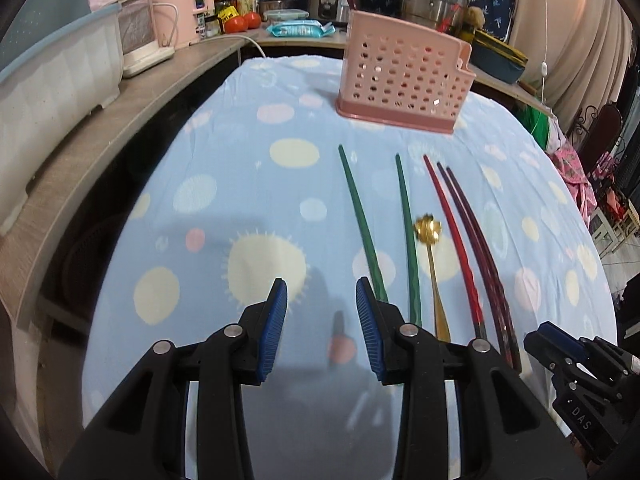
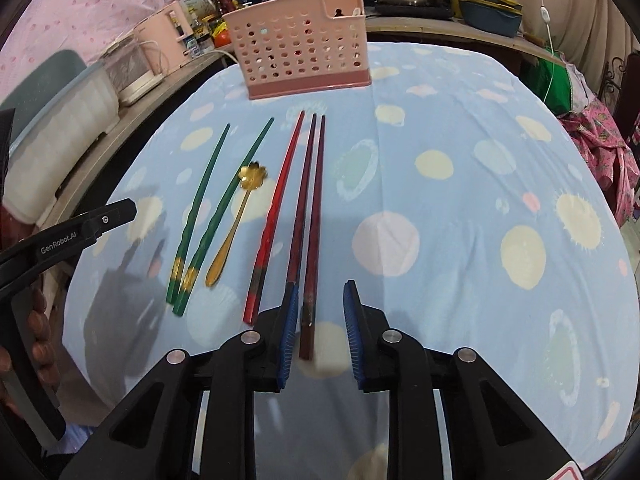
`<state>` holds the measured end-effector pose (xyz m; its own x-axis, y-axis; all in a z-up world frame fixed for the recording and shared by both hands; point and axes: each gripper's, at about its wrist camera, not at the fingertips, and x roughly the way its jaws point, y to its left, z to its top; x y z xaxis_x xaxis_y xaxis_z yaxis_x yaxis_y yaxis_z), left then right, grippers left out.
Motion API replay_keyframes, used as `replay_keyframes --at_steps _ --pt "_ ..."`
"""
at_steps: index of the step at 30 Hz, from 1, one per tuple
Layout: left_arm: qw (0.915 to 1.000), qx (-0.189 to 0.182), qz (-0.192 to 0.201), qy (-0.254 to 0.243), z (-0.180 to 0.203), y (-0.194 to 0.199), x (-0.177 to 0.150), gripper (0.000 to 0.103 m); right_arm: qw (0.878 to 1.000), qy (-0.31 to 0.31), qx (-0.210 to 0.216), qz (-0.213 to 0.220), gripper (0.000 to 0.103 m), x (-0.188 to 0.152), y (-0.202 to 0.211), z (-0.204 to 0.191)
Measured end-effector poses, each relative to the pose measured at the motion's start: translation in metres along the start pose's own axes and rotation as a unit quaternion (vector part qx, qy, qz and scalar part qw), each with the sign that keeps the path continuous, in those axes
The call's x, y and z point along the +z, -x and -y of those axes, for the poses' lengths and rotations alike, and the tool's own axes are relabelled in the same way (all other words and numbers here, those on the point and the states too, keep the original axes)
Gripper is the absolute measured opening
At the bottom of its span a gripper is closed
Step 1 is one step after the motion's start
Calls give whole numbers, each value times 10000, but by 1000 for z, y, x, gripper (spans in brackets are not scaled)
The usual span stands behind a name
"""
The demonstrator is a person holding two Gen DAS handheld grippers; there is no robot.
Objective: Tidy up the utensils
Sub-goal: 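Move the left tool to a green chopstick while the right tool approaches a dark red chopstick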
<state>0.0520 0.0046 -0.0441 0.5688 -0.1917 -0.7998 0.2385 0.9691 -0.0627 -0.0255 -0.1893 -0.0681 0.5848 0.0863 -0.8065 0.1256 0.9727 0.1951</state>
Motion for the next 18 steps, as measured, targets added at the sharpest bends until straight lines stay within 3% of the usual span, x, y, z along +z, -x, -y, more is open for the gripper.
replay_keyframes --at_steps 7,18 --pt "9999 -30 -120 -75 5 -2 -14 34 9999 63 14 -105 12 -7 -4 -2" --pt "9996 -119 -214 -120 10 -8 -18 34 9998 118 -12 -187 10 -11 -10 -4"
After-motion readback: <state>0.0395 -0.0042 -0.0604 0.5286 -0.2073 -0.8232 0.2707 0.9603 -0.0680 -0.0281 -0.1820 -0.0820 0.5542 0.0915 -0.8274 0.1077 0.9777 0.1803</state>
